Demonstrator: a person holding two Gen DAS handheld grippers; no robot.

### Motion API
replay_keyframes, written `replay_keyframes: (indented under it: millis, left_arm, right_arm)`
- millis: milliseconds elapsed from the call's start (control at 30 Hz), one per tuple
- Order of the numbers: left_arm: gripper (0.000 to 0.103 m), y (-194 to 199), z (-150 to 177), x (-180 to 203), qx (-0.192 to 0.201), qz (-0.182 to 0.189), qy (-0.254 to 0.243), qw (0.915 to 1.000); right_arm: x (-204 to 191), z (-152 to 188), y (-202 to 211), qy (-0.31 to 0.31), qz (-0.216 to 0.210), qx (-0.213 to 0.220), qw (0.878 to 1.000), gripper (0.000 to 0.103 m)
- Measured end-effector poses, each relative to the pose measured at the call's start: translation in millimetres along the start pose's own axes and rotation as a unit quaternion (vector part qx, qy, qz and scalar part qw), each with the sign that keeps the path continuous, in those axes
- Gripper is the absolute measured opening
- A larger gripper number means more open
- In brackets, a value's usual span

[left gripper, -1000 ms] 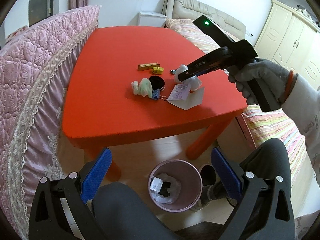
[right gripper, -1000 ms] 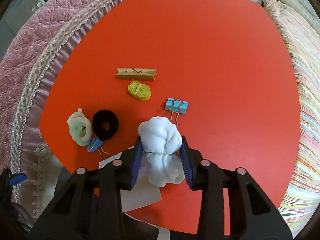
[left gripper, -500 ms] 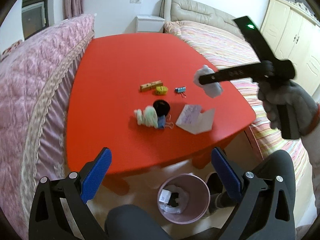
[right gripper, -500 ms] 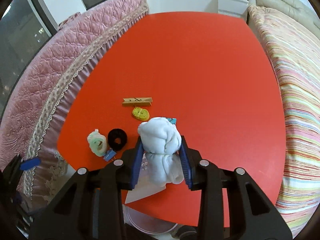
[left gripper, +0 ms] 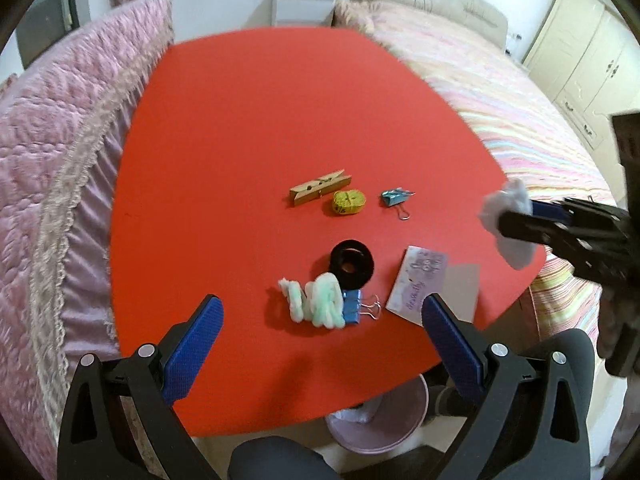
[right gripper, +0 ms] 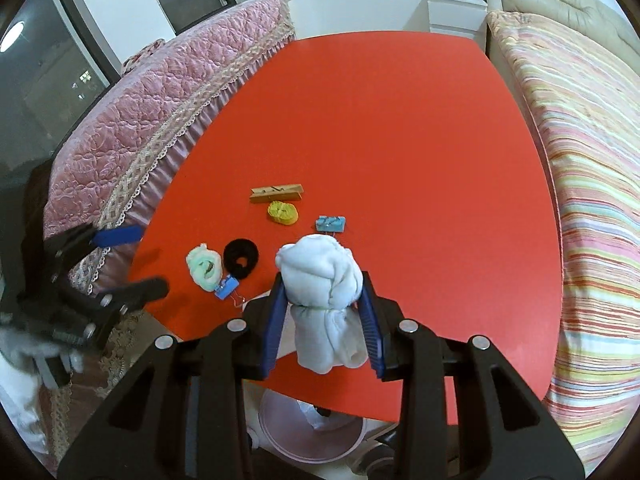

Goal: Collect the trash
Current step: 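Carry the white tissue toward the bin while the left gripper grasps the green-white tissue, then drop both tissues into the pink bin with both grippers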

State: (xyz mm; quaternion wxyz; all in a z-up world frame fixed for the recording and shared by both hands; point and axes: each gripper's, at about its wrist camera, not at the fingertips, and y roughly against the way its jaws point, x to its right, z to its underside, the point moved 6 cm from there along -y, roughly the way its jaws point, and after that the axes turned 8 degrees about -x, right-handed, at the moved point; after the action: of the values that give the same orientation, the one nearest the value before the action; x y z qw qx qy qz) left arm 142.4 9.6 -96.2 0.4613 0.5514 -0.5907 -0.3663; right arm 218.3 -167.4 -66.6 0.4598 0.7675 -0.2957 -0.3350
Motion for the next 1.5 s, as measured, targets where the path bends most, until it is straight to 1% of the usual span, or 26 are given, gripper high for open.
replay_keyframes:
  millis: [133,300,333,433,467,533,567,600,633,667,733,900,1033,1167,1233,1333,1500]
  left_arm:
    - [0.095,-21,-6,-10,-0.037,-0.004,0.015,0.9992]
    - [0.094,-37,-7,-16,-0.056,0.01,0.031,0.9979]
    - [0.087,-40,-7,-16,-0.058,0.012,0.03,0.9978]
    - [0.071,-44,-5,-16,-0.062,0.015,0.033,0.9975]
    - [0.067,-45,-5,-17,-0.062,0.015,0.034,0.9974]
    - [0.048,-47,-4,-18,-0.063,0.016,0.038,0.9972]
    - [0.044,-48,-3,-19,-0.063,0.019,0.039,0.9971]
    - [0.031,-49,-2,-19,-0.064,0.024,0.04,0.9969]
    - [0.022,-49,-1,-18,-0.063,0.026,0.04,0.9969]
    - [0.022,-48,-1,-19,-0.06,0.026,0.04,0.997]
    - [0.018,-44,-1,-20,-0.051,0.023,0.042,0.9975]
    - [0.017,-28,0,-17,-0.018,0.002,0.029,0.9994]
    - [0.017,-5,7,-5,0.021,-0.023,0.007,0.9995]
    - [0.017,23,17,7,0.058,-0.036,-0.015,0.9976]
    - [0.017,35,24,15,0.074,-0.037,-0.025,0.9962]
    - [0.017,52,36,28,0.098,-0.039,-0.036,0.9937]
    - [0.017,65,58,42,0.121,-0.028,-0.035,0.9916]
  right_arm:
    - [2,3,1,-0.001,0.001,-0.001,1.0,0.035]
    - [3,5,2,0.0,0.001,-0.001,1.0,0.035]
    - [3,5,2,-0.001,0.002,-0.001,1.0,0.035]
    - [2,6,2,0.0,0.001,-0.002,1.0,0.035]
    - [1,6,1,0.0,0.0,-0.002,1.0,0.035]
    - [1,7,1,0.001,-0.002,-0.003,1.0,0.035]
    - [0,7,1,0.001,-0.002,-0.003,1.0,0.035]
    - [-1,7,1,0.002,-0.003,-0.003,1.0,0.035]
    - [-1,7,1,0.002,-0.004,-0.002,1.0,0.035]
    - [-2,7,1,0.002,-0.004,-0.002,1.0,0.035]
    - [-3,7,1,0.002,-0.005,0.0,1.0,0.035]
    - [-5,8,4,0.004,-0.004,0.007,1.0,0.035]
    - [-9,12,11,0.006,-0.002,0.017,1.0,0.035]
    - [-16,20,21,0.013,0.003,0.03,0.999,0.035]
    - [-20,27,27,0.02,0.007,0.037,0.999,0.035]
    - [-26,39,35,0.023,0.001,0.044,0.999,0.035]
    - [-40,67,47,0.036,-0.002,0.054,0.998,0.035]
